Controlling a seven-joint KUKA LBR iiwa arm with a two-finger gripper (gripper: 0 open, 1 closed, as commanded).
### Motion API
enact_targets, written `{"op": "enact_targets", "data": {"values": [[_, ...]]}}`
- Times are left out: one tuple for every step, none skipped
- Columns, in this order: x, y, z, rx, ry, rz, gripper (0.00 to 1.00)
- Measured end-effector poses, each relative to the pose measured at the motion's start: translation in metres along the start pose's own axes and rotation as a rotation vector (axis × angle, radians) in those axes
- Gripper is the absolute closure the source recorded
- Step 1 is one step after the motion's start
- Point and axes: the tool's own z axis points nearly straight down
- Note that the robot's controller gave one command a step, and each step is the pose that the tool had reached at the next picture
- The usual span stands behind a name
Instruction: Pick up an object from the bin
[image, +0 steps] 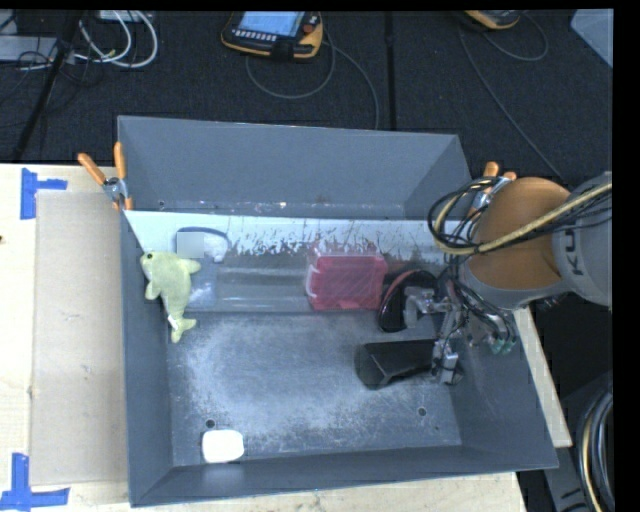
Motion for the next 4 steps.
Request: {"op": "enact_targets", "data": {"values": [[0.011,0.008,0.013,0.004,-0.013,0.032,1.0],[0.011,0.008,0.013,0.004,-0.013,0.031,1.0],[0.012,0.008,0.011,0.004,-0.011,0.031,1.0],[0.015,0.009,0.003,0.001,-0.001,0.03,1.0]]}}
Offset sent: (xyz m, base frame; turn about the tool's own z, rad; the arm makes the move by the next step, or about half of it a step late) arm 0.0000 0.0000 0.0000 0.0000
